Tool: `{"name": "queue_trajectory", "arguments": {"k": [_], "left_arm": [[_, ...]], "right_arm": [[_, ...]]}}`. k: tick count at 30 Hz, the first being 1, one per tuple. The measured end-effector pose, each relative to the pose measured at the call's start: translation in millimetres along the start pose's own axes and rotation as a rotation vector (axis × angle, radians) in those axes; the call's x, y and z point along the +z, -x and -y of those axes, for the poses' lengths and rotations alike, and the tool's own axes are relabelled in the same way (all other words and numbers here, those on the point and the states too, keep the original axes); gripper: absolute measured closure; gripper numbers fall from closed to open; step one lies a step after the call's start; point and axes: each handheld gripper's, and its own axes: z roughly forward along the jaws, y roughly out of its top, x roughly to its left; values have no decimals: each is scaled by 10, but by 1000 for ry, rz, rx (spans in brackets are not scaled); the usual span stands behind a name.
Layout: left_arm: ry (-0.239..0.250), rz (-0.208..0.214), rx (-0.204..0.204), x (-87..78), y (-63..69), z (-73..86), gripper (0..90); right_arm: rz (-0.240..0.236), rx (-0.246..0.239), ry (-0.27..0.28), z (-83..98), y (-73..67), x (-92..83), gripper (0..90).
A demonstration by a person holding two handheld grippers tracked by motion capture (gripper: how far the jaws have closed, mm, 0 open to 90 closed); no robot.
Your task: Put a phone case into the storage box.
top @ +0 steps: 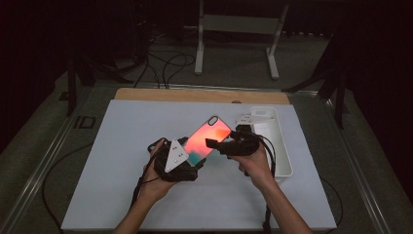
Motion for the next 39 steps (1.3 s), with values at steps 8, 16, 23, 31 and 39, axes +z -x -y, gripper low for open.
{"name": "queue_trajectory", "arguments": {"k": [8,16,23,31,39], "left_arm": [[-7,1,-2,22,21,12,172],[-36,-18,10,62,66,21,171],[-47,63,-25,36,45,-11,163],[-93,136,-33,-19,-11,-28,85],[-123,208,-50,-21,-54,-16,37]], "right_arm": [[-108,84,2,3,17,8,685],[-150,75,-4,-14,-64,18,843],[-121,33,2,-19,-104,-6,868],[-122,11,4,-18,-103,-61,868],[-117,-21,2,-13,-106,-90,867]]}}
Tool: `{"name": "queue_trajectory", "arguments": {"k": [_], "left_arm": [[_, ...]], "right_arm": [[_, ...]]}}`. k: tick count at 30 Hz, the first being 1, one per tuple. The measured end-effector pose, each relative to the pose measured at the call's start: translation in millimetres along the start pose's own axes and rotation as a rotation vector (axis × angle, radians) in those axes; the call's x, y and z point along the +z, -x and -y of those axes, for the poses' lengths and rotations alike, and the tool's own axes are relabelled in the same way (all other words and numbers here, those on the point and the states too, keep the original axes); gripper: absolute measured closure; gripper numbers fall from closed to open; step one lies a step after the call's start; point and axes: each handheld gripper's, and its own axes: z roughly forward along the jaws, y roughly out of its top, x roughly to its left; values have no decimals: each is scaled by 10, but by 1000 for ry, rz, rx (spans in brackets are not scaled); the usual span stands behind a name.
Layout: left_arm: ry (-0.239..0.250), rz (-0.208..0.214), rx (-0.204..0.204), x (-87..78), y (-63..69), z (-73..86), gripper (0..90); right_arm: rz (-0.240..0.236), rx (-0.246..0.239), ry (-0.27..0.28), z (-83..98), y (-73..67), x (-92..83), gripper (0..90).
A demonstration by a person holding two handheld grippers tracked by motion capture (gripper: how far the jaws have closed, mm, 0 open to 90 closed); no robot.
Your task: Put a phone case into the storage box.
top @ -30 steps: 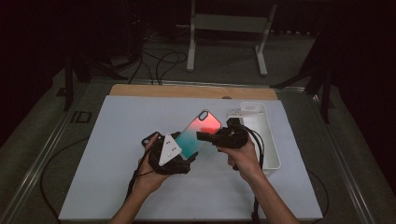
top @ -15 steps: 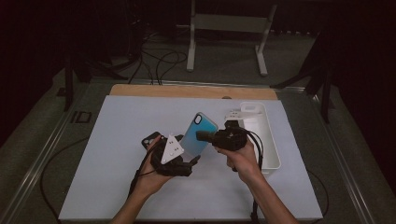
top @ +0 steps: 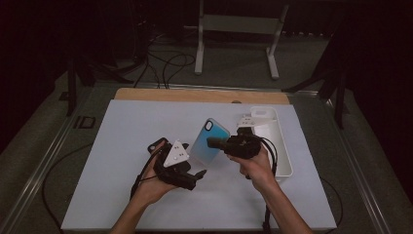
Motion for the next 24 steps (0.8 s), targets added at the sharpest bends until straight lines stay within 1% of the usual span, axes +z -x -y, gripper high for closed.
{"name": "queue_trajectory", "arguments": {"k": [5,6,9,13,15,16,17,21,24], "left_arm": [[-6,35,-8,-7,-27,7,32],[-6,37,-12,-7,-32,8,33],[7,59,-31,-9,-55,13,45],[25,100,-63,-20,-81,17,75],[39,121,-69,-31,-88,16,105],[39,121,-69,-31,-88,16,124],[45,137,-72,-31,-87,15,137],[52,191,-79,-22,-78,13,158],[48,213,-76,-6,-63,18,190]], "right_arm": [[-10,-33,-5,-4,-37,-20,867],[-12,-42,-6,-6,-42,-22,867],[-32,-61,-11,-13,-73,-29,867],[-60,-98,-21,-25,-108,-37,867],[-83,-117,-25,-32,-127,-39,867],[-83,-117,-25,-32,-127,-39,867],[-103,-141,-36,-40,-153,-31,867],[-150,-179,-46,-50,-203,3,866],[-193,-205,-53,-56,-236,28,866]]}}
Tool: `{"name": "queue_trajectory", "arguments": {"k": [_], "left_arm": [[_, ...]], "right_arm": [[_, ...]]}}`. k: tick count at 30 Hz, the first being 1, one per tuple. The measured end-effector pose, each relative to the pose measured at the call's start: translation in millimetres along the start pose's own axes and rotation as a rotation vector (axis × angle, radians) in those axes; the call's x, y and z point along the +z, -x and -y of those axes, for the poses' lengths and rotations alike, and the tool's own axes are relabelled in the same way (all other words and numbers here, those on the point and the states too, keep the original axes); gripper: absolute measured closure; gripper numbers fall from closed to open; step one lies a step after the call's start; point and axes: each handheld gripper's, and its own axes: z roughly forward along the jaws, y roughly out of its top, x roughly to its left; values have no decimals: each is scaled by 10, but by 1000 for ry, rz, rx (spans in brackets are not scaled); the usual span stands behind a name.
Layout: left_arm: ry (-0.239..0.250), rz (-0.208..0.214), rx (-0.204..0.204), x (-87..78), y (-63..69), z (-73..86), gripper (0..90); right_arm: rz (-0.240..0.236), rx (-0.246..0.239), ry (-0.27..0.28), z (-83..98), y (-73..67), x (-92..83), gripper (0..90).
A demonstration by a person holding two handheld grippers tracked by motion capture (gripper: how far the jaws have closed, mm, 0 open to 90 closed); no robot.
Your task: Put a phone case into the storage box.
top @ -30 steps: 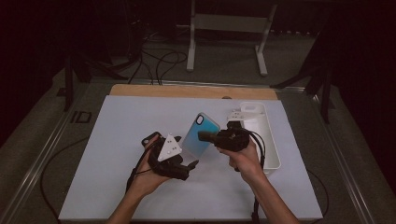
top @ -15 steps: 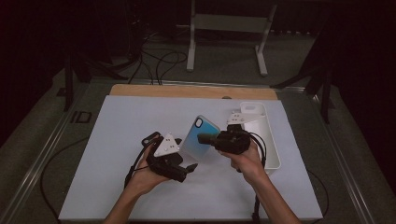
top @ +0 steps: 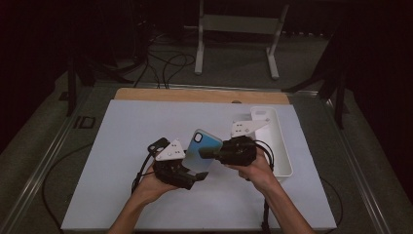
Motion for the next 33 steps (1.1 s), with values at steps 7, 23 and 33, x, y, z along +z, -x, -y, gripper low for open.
{"name": "queue_trajectory", "arguments": {"k": [7,23,33], "left_arm": [[10,13,8,-20,-6,22,418],[-22,29,14,39,-17,41,861],[5,-36,-7,-25,-40,30,863]], "right_arm": [[-26,-28,-18,-19,-5,23,865],[121,-76,-58,10,11,50,364],[185,-50,-52,15,18,51,229]]}}
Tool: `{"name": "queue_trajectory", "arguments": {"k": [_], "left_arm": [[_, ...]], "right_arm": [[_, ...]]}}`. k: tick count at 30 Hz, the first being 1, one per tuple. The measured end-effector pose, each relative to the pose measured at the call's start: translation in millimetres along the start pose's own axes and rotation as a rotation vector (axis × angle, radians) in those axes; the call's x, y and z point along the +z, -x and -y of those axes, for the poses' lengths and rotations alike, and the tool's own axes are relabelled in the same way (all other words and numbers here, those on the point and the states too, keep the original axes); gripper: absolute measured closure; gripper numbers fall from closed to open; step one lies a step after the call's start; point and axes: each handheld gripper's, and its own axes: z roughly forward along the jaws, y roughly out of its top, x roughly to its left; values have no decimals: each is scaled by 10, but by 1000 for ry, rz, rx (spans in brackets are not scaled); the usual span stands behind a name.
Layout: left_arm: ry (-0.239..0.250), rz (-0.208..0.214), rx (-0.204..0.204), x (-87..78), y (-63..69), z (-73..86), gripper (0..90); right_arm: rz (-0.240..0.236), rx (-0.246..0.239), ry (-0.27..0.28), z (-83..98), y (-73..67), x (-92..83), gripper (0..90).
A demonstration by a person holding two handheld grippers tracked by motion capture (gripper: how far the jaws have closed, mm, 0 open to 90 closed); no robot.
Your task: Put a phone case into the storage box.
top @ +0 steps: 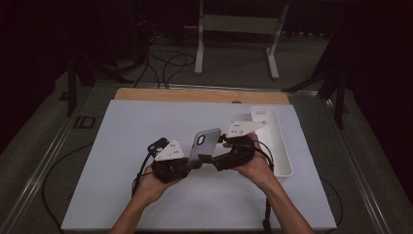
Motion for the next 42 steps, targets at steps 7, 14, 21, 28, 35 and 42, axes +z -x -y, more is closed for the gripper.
{"name": "queue_trajectory", "arguments": {"k": [7,14,21,28,35,42], "left_arm": [[30,-57,-27,-55,-29,-2,862],[47,-112,-41,-95,-45,-7,861],[59,-182,-54,-107,-49,-4,861],[58,-208,-72,-89,-43,5,861],[50,-219,-66,-56,-21,13,861],[51,-225,-58,-28,13,15,861]], "right_arm": [[51,22,1,6,-7,-12,137],[98,53,7,11,-3,-2,99],[117,116,41,-9,-2,1,78],[157,127,80,-76,-81,-4,79],[204,164,129,-200,-125,-29,80],[204,212,158,-293,-132,61,89]]}}
